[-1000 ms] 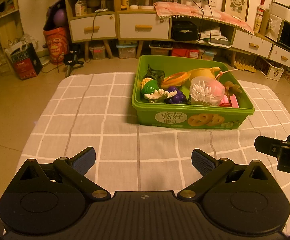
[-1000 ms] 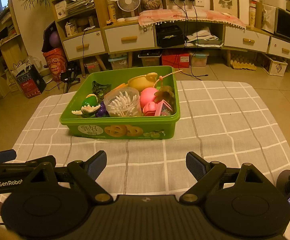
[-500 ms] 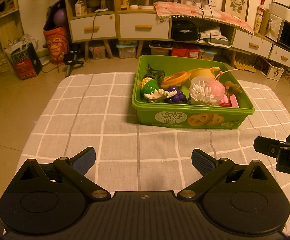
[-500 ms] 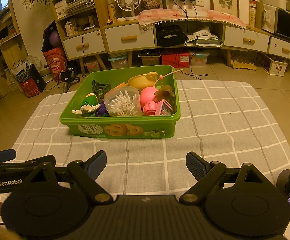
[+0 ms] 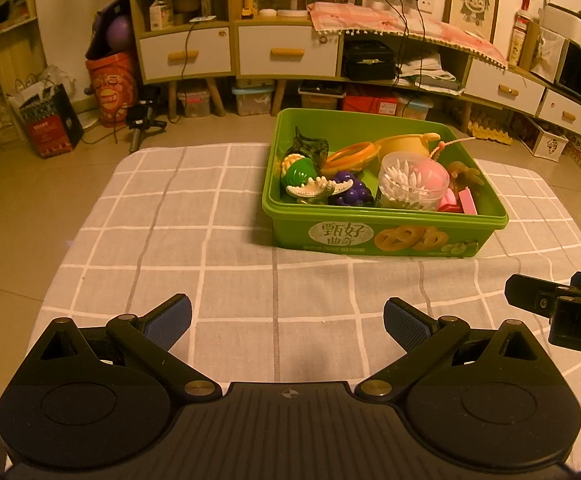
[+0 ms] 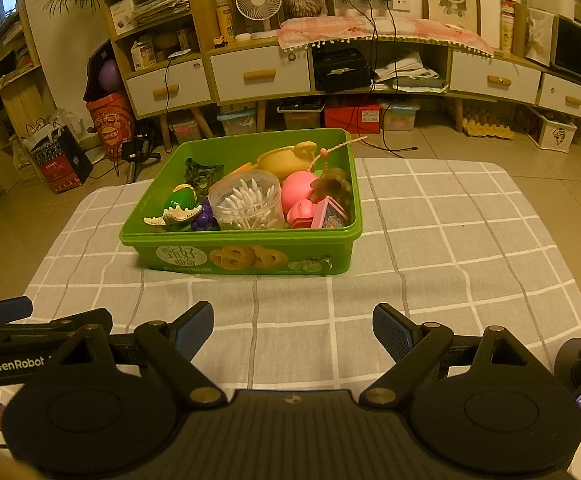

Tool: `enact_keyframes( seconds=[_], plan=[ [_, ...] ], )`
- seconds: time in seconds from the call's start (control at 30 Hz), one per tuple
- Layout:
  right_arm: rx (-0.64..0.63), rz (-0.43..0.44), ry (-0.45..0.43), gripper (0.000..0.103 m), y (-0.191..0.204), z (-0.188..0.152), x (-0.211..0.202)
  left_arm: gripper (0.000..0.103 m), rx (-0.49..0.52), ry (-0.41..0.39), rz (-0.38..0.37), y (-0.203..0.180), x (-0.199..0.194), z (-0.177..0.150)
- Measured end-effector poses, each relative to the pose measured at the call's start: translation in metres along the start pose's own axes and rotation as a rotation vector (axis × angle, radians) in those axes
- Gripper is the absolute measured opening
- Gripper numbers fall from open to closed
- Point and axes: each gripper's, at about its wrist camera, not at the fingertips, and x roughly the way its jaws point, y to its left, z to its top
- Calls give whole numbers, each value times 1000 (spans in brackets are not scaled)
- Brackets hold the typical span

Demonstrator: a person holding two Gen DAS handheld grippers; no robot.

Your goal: Organize rigid objects

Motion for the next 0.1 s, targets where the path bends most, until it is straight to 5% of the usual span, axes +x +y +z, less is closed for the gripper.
enact_keyframes(
  seconds=[0.1],
  plan=[
    [-2,-1,3,65,1,-4,2,101,-5,4,2,0,1,0]
  ],
)
